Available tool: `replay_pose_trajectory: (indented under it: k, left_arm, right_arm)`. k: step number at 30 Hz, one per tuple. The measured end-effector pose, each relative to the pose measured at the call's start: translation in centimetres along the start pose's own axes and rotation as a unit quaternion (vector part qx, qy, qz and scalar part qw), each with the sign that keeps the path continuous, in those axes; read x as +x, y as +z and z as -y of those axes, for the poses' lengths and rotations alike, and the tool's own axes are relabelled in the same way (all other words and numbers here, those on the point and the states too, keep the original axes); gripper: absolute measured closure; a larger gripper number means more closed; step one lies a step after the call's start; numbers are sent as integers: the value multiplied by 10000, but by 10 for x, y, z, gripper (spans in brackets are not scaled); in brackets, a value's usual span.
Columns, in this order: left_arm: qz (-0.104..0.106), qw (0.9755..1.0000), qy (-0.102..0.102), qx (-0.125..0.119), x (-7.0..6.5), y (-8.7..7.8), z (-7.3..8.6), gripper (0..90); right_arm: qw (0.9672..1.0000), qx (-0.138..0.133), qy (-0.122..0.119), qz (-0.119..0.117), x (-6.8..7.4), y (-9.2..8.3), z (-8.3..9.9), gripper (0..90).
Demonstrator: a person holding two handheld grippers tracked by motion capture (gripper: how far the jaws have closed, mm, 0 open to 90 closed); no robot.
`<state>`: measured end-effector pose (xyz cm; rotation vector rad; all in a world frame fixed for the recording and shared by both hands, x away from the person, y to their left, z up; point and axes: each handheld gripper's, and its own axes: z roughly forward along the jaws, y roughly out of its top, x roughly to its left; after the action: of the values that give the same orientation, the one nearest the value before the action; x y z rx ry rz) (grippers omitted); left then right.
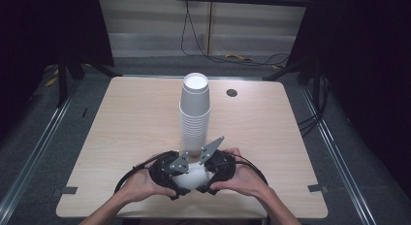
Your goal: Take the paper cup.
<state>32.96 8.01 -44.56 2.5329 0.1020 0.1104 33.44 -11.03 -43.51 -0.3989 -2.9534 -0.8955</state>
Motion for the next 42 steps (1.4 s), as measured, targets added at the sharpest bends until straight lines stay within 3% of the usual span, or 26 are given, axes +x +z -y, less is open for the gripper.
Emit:
replay_pose_trajectory:
  k: [6,10,11,17,22,26,27,29,30,31,32,35,37,42]
  left_arm:
    - [-15,10000,23,10,-1,0,-1,154]
    - [-55,9999,141,16,-5,2,-4,155]
    - [14,9999,135,25,-6,2,-5,155]
    - [-7,9997,237,70,-9,3,-6,155]
    - [-49,9998,204,-15,-12,4,-5,154]
    - [19,9991,390,137,-12,4,-6,155]
    - [9,9995,303,41,-15,5,-6,155]
    - [-46,9991,407,95,-16,4,-7,155]
    - [-25,9998,178,-106,-20,7,-7,154]
    - [-53,9990,420,112,-16,4,-8,155]
    - [-26,9995,310,3,-18,5,-8,155]
    - [-37,9990,449,68,-16,2,-8,155]
    - [-17,9995,303,-44,-17,4,-7,154]
    - [-24,9991,427,-34,-13,2,-6,142]
  right_arm:
    - [10000,-9,11,-18,0,1,0,147]
    - [10000,-71,-13,-46,0,1,-2,147]
    - [10000,-73,-14,-57,0,2,-2,146]
    - [9998,-52,-13,-207,2,4,-2,176]
    - [9996,-74,-16,-278,2,5,-1,189]
    - [9995,-66,6,-304,3,5,-2,183]
    - [9995,-61,6,-306,3,5,-2,178]
    - [9993,-95,-2,-374,3,4,-2,189]
    - [9992,-100,-8,-383,5,4,-2,199]
    - [9994,-77,-25,-330,6,3,-2,201]
    - [9994,-79,-59,-320,7,3,-2,202]
    - [9994,-91,-45,-331,8,2,-2,209]
    - [9995,-107,-27,-311,8,1,-1,212]
    - [9996,-191,-52,-221,8,0,-1,215]
